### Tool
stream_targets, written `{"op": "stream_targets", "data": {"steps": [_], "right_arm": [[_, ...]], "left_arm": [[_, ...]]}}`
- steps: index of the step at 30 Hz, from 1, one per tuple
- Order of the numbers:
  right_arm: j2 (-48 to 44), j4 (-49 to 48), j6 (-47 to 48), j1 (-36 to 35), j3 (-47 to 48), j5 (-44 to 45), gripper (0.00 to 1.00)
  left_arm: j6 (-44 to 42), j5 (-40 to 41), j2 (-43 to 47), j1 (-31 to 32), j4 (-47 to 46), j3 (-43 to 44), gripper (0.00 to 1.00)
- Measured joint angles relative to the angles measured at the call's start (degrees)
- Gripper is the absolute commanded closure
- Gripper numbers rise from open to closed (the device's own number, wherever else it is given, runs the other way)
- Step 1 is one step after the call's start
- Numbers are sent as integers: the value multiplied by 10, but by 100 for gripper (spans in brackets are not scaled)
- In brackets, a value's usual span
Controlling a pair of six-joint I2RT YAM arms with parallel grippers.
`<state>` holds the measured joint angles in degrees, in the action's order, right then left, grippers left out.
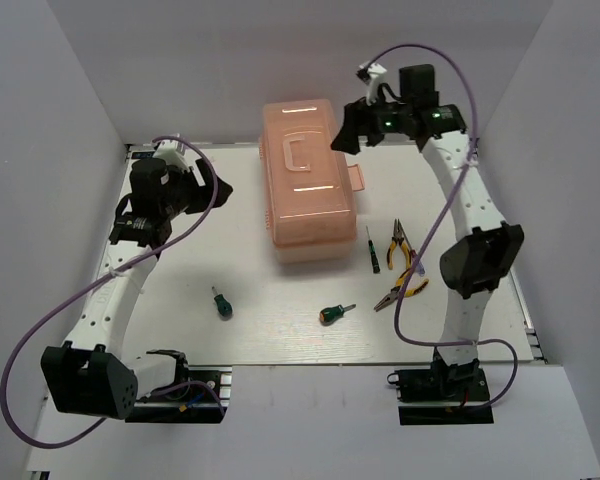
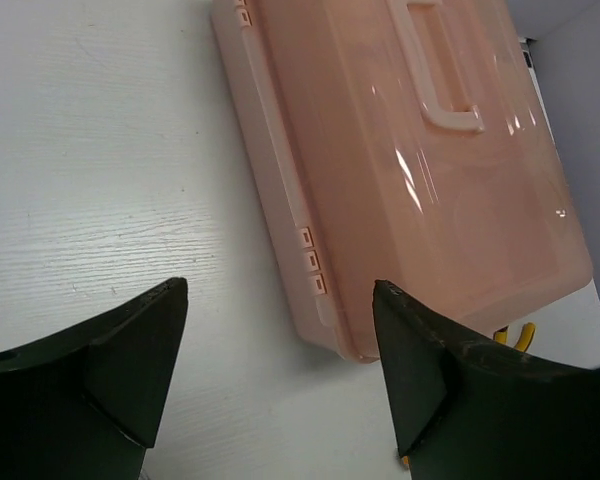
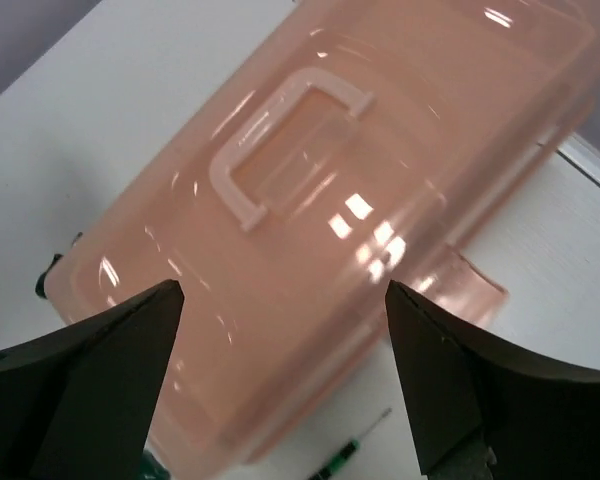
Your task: Sort the tools into containers
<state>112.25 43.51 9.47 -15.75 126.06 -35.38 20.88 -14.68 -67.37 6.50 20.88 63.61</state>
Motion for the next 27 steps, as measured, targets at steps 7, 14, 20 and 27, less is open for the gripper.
{"op": "stream_targets", "data": {"steps": [7,14,20,27], "right_arm": [[89,-107,-142,-86,9,30,17],[129,-172,-213,-140,10,87,22],[130,-192,-234,-158,5,144,25],[130,-198,-242,-179,-7,243,26]], "left_arm": [[9,-30,-24,0,-2,11,15],[10,-49,-36,0,-3,14,15],[10,-62,-71,1,-9,23,15],[10,-82,-115,5,-33,33,21]]}}
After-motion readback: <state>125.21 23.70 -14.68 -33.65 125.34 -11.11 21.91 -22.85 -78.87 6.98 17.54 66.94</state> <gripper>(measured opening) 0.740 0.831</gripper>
